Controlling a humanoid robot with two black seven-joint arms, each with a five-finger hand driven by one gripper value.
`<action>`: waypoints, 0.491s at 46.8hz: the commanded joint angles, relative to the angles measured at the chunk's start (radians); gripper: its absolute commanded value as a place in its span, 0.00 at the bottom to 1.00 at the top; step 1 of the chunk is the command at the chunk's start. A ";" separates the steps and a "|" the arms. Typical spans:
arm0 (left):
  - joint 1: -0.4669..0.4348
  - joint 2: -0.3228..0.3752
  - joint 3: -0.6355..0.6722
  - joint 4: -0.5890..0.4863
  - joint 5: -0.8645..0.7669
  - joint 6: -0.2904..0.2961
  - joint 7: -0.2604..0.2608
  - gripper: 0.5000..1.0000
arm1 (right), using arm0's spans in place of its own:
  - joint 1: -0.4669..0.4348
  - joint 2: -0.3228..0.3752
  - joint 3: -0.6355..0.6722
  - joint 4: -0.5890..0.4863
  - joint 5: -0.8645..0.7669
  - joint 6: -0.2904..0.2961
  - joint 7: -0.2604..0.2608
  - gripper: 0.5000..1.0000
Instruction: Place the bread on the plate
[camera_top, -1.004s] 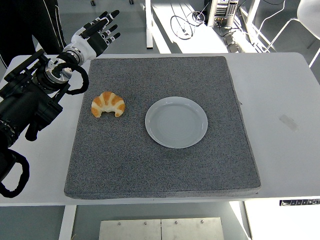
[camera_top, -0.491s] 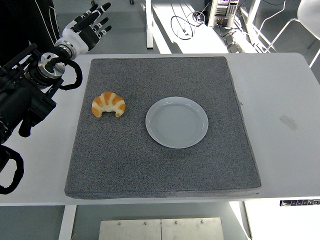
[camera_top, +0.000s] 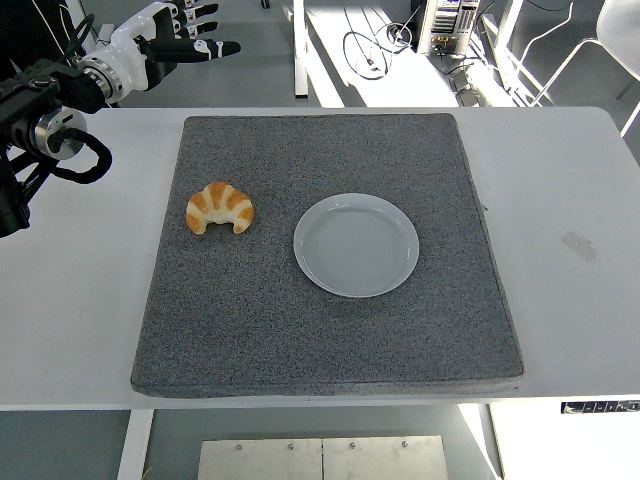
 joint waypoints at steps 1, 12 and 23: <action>-0.024 0.029 0.054 -0.006 0.041 -0.035 0.000 0.97 | 0.000 0.000 0.000 0.000 0.000 0.000 0.000 1.00; -0.069 0.046 0.249 -0.016 0.294 -0.064 -0.035 0.97 | 0.000 0.000 0.000 0.000 0.000 0.000 0.000 1.00; -0.070 0.038 0.298 -0.019 0.498 -0.070 -0.116 0.97 | 0.000 0.000 0.000 0.000 0.000 0.000 0.000 1.00</action>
